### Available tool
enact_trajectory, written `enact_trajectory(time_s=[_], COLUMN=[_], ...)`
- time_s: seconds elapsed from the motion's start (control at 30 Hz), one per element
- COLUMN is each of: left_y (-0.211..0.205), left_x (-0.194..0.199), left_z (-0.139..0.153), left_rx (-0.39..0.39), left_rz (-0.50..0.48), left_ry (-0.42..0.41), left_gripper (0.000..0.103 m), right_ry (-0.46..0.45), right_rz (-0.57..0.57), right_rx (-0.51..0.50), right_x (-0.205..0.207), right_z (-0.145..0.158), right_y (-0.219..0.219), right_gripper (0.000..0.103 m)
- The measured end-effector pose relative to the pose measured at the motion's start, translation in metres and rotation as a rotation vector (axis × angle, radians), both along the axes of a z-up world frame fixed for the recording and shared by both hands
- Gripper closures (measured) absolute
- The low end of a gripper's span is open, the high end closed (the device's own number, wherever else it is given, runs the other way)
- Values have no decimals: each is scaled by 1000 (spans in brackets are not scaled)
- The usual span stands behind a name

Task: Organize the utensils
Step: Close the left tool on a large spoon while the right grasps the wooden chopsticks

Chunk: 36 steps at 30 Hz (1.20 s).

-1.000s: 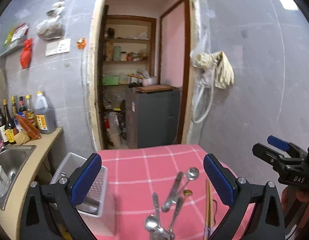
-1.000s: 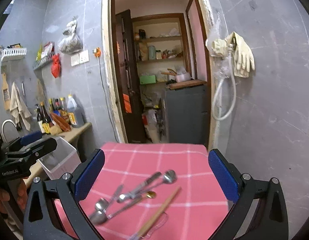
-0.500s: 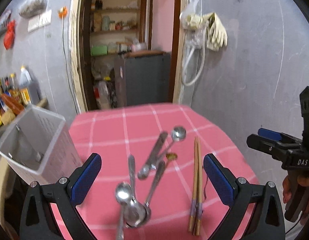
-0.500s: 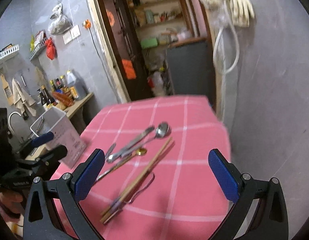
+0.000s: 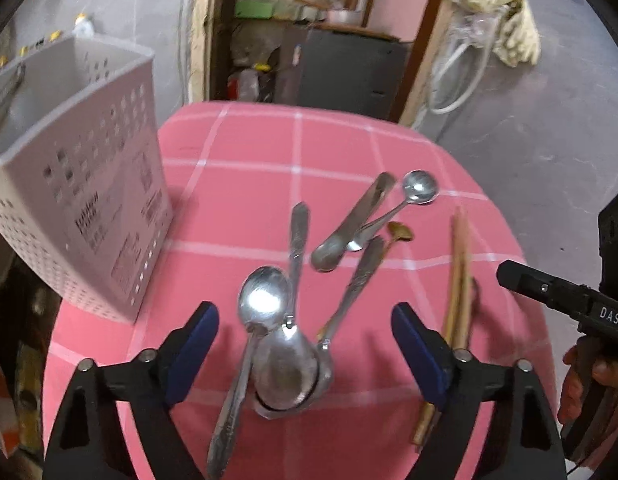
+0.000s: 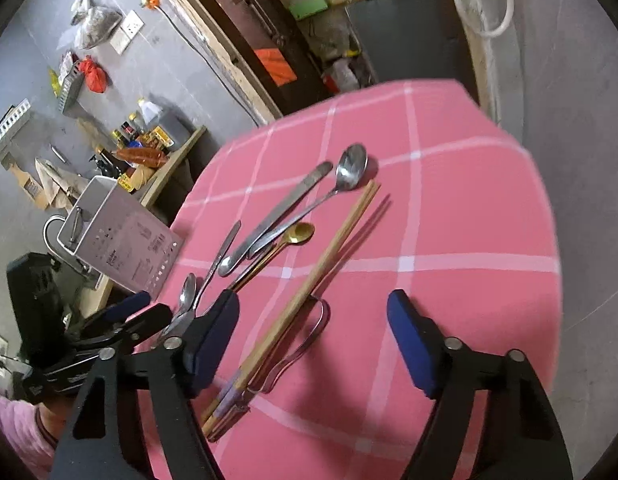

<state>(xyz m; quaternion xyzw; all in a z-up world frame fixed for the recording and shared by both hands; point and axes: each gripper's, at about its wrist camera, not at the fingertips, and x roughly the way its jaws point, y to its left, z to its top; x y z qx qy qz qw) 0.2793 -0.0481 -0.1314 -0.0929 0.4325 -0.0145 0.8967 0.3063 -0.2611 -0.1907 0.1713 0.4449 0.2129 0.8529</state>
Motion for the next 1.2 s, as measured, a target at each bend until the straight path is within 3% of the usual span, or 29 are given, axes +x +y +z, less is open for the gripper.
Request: enact_trajectory(time_s=[0.4, 0.53, 0.7, 0.77, 1.2], left_y=[21, 23, 24, 23, 4], left_x=[29, 30, 31, 33, 20], left_z=[-24, -25, -24, -24, -12], left_rx=[-69, -76, -67, -70, -94], left_rz=[49, 50, 36, 28, -57], left_ry=[78, 76, 84, 92, 125], left_gripper=[41, 49, 62, 69, 69], right_ry=[71, 103, 137, 149, 158], right_rz=[-27, -33, -88, -109, -105], right_rx=[94, 155, 198, 241, 255], right_x=[40, 49, 52, 50, 33], right_z=[-19, -27, -37, -42, -44], right_y=[17, 20, 20, 15, 16], right_gripper=[52, 65, 92, 94, 94])
